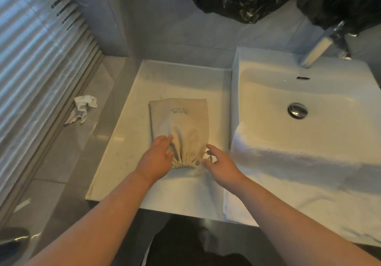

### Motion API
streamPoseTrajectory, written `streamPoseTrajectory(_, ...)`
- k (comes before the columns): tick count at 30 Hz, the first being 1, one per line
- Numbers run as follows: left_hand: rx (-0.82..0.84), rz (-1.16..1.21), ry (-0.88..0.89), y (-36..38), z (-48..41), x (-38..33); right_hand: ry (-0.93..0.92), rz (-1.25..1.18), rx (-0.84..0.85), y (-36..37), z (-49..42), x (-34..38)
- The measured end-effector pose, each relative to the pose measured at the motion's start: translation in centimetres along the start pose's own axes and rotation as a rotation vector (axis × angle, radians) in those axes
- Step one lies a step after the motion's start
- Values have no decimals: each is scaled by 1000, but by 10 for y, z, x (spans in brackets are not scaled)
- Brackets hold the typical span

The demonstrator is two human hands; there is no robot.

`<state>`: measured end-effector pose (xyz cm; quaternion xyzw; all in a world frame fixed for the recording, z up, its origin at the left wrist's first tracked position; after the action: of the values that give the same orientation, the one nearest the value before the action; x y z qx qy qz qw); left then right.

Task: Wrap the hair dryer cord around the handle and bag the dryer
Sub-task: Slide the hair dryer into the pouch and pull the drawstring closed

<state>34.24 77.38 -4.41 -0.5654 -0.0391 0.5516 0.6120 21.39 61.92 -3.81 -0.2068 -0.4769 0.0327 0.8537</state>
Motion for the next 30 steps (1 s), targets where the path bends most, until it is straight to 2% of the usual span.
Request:
streamPoseTrajectory(2, -9, -19, 3, 1, 2, -3, -11, -121, 74, 7, -7, 13)
streamPoseTrajectory(4, -1, -48, -6, 5, 7, -6, 34, -170, 78, 10, -16, 19)
streamPoseTrajectory(8, 53, -86, 11, 12, 20, -21, 111, -58, 11, 7, -34, 24)
streamPoseTrajectory(11, 75, 24, 51, 6, 20, -22, 44, -16, -54, 1, -49, 29)
streamPoseTrajectory(14, -72, 127, -58, -26, 8, 8, 51, 63, -213, -8, -56, 24)
streamPoseTrajectory(17, -251, 186, -321, -62, -14, 65, 212, -88, -386, -11, -50, 8)
streamPoseTrajectory(19, -189, 273, -512, -71, -29, 97, 337, -241, -348, -1, -49, -6)
streamPoseTrajectory(20, -138, 319, -544, -71, -36, 106, 383, -309, -295, 5, -49, -9)
streamPoseTrajectory(22, -62, 393, -519, -68, -49, 113, 425, -443, -218, 14, -54, -16)
streamPoseTrajectory(28, 33, 580, -398, -67, -81, 105, 460, -637, -224, 22, -69, -19)
streamPoseTrajectory(30, 67, 595, -438, -65, -88, 108, 459, -689, -211, 26, -71, -15)
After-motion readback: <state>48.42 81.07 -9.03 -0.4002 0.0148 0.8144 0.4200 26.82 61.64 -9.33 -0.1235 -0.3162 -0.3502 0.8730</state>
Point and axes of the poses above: each hand's wrist, its own z-axis away from the middle knuckle, its own y-axis out of the palm, x = y × z, the point moved 5 cm from there along -z, towards the middle knuckle, and after that the axes turned 5 degrees about x, right-handed, at the moved point
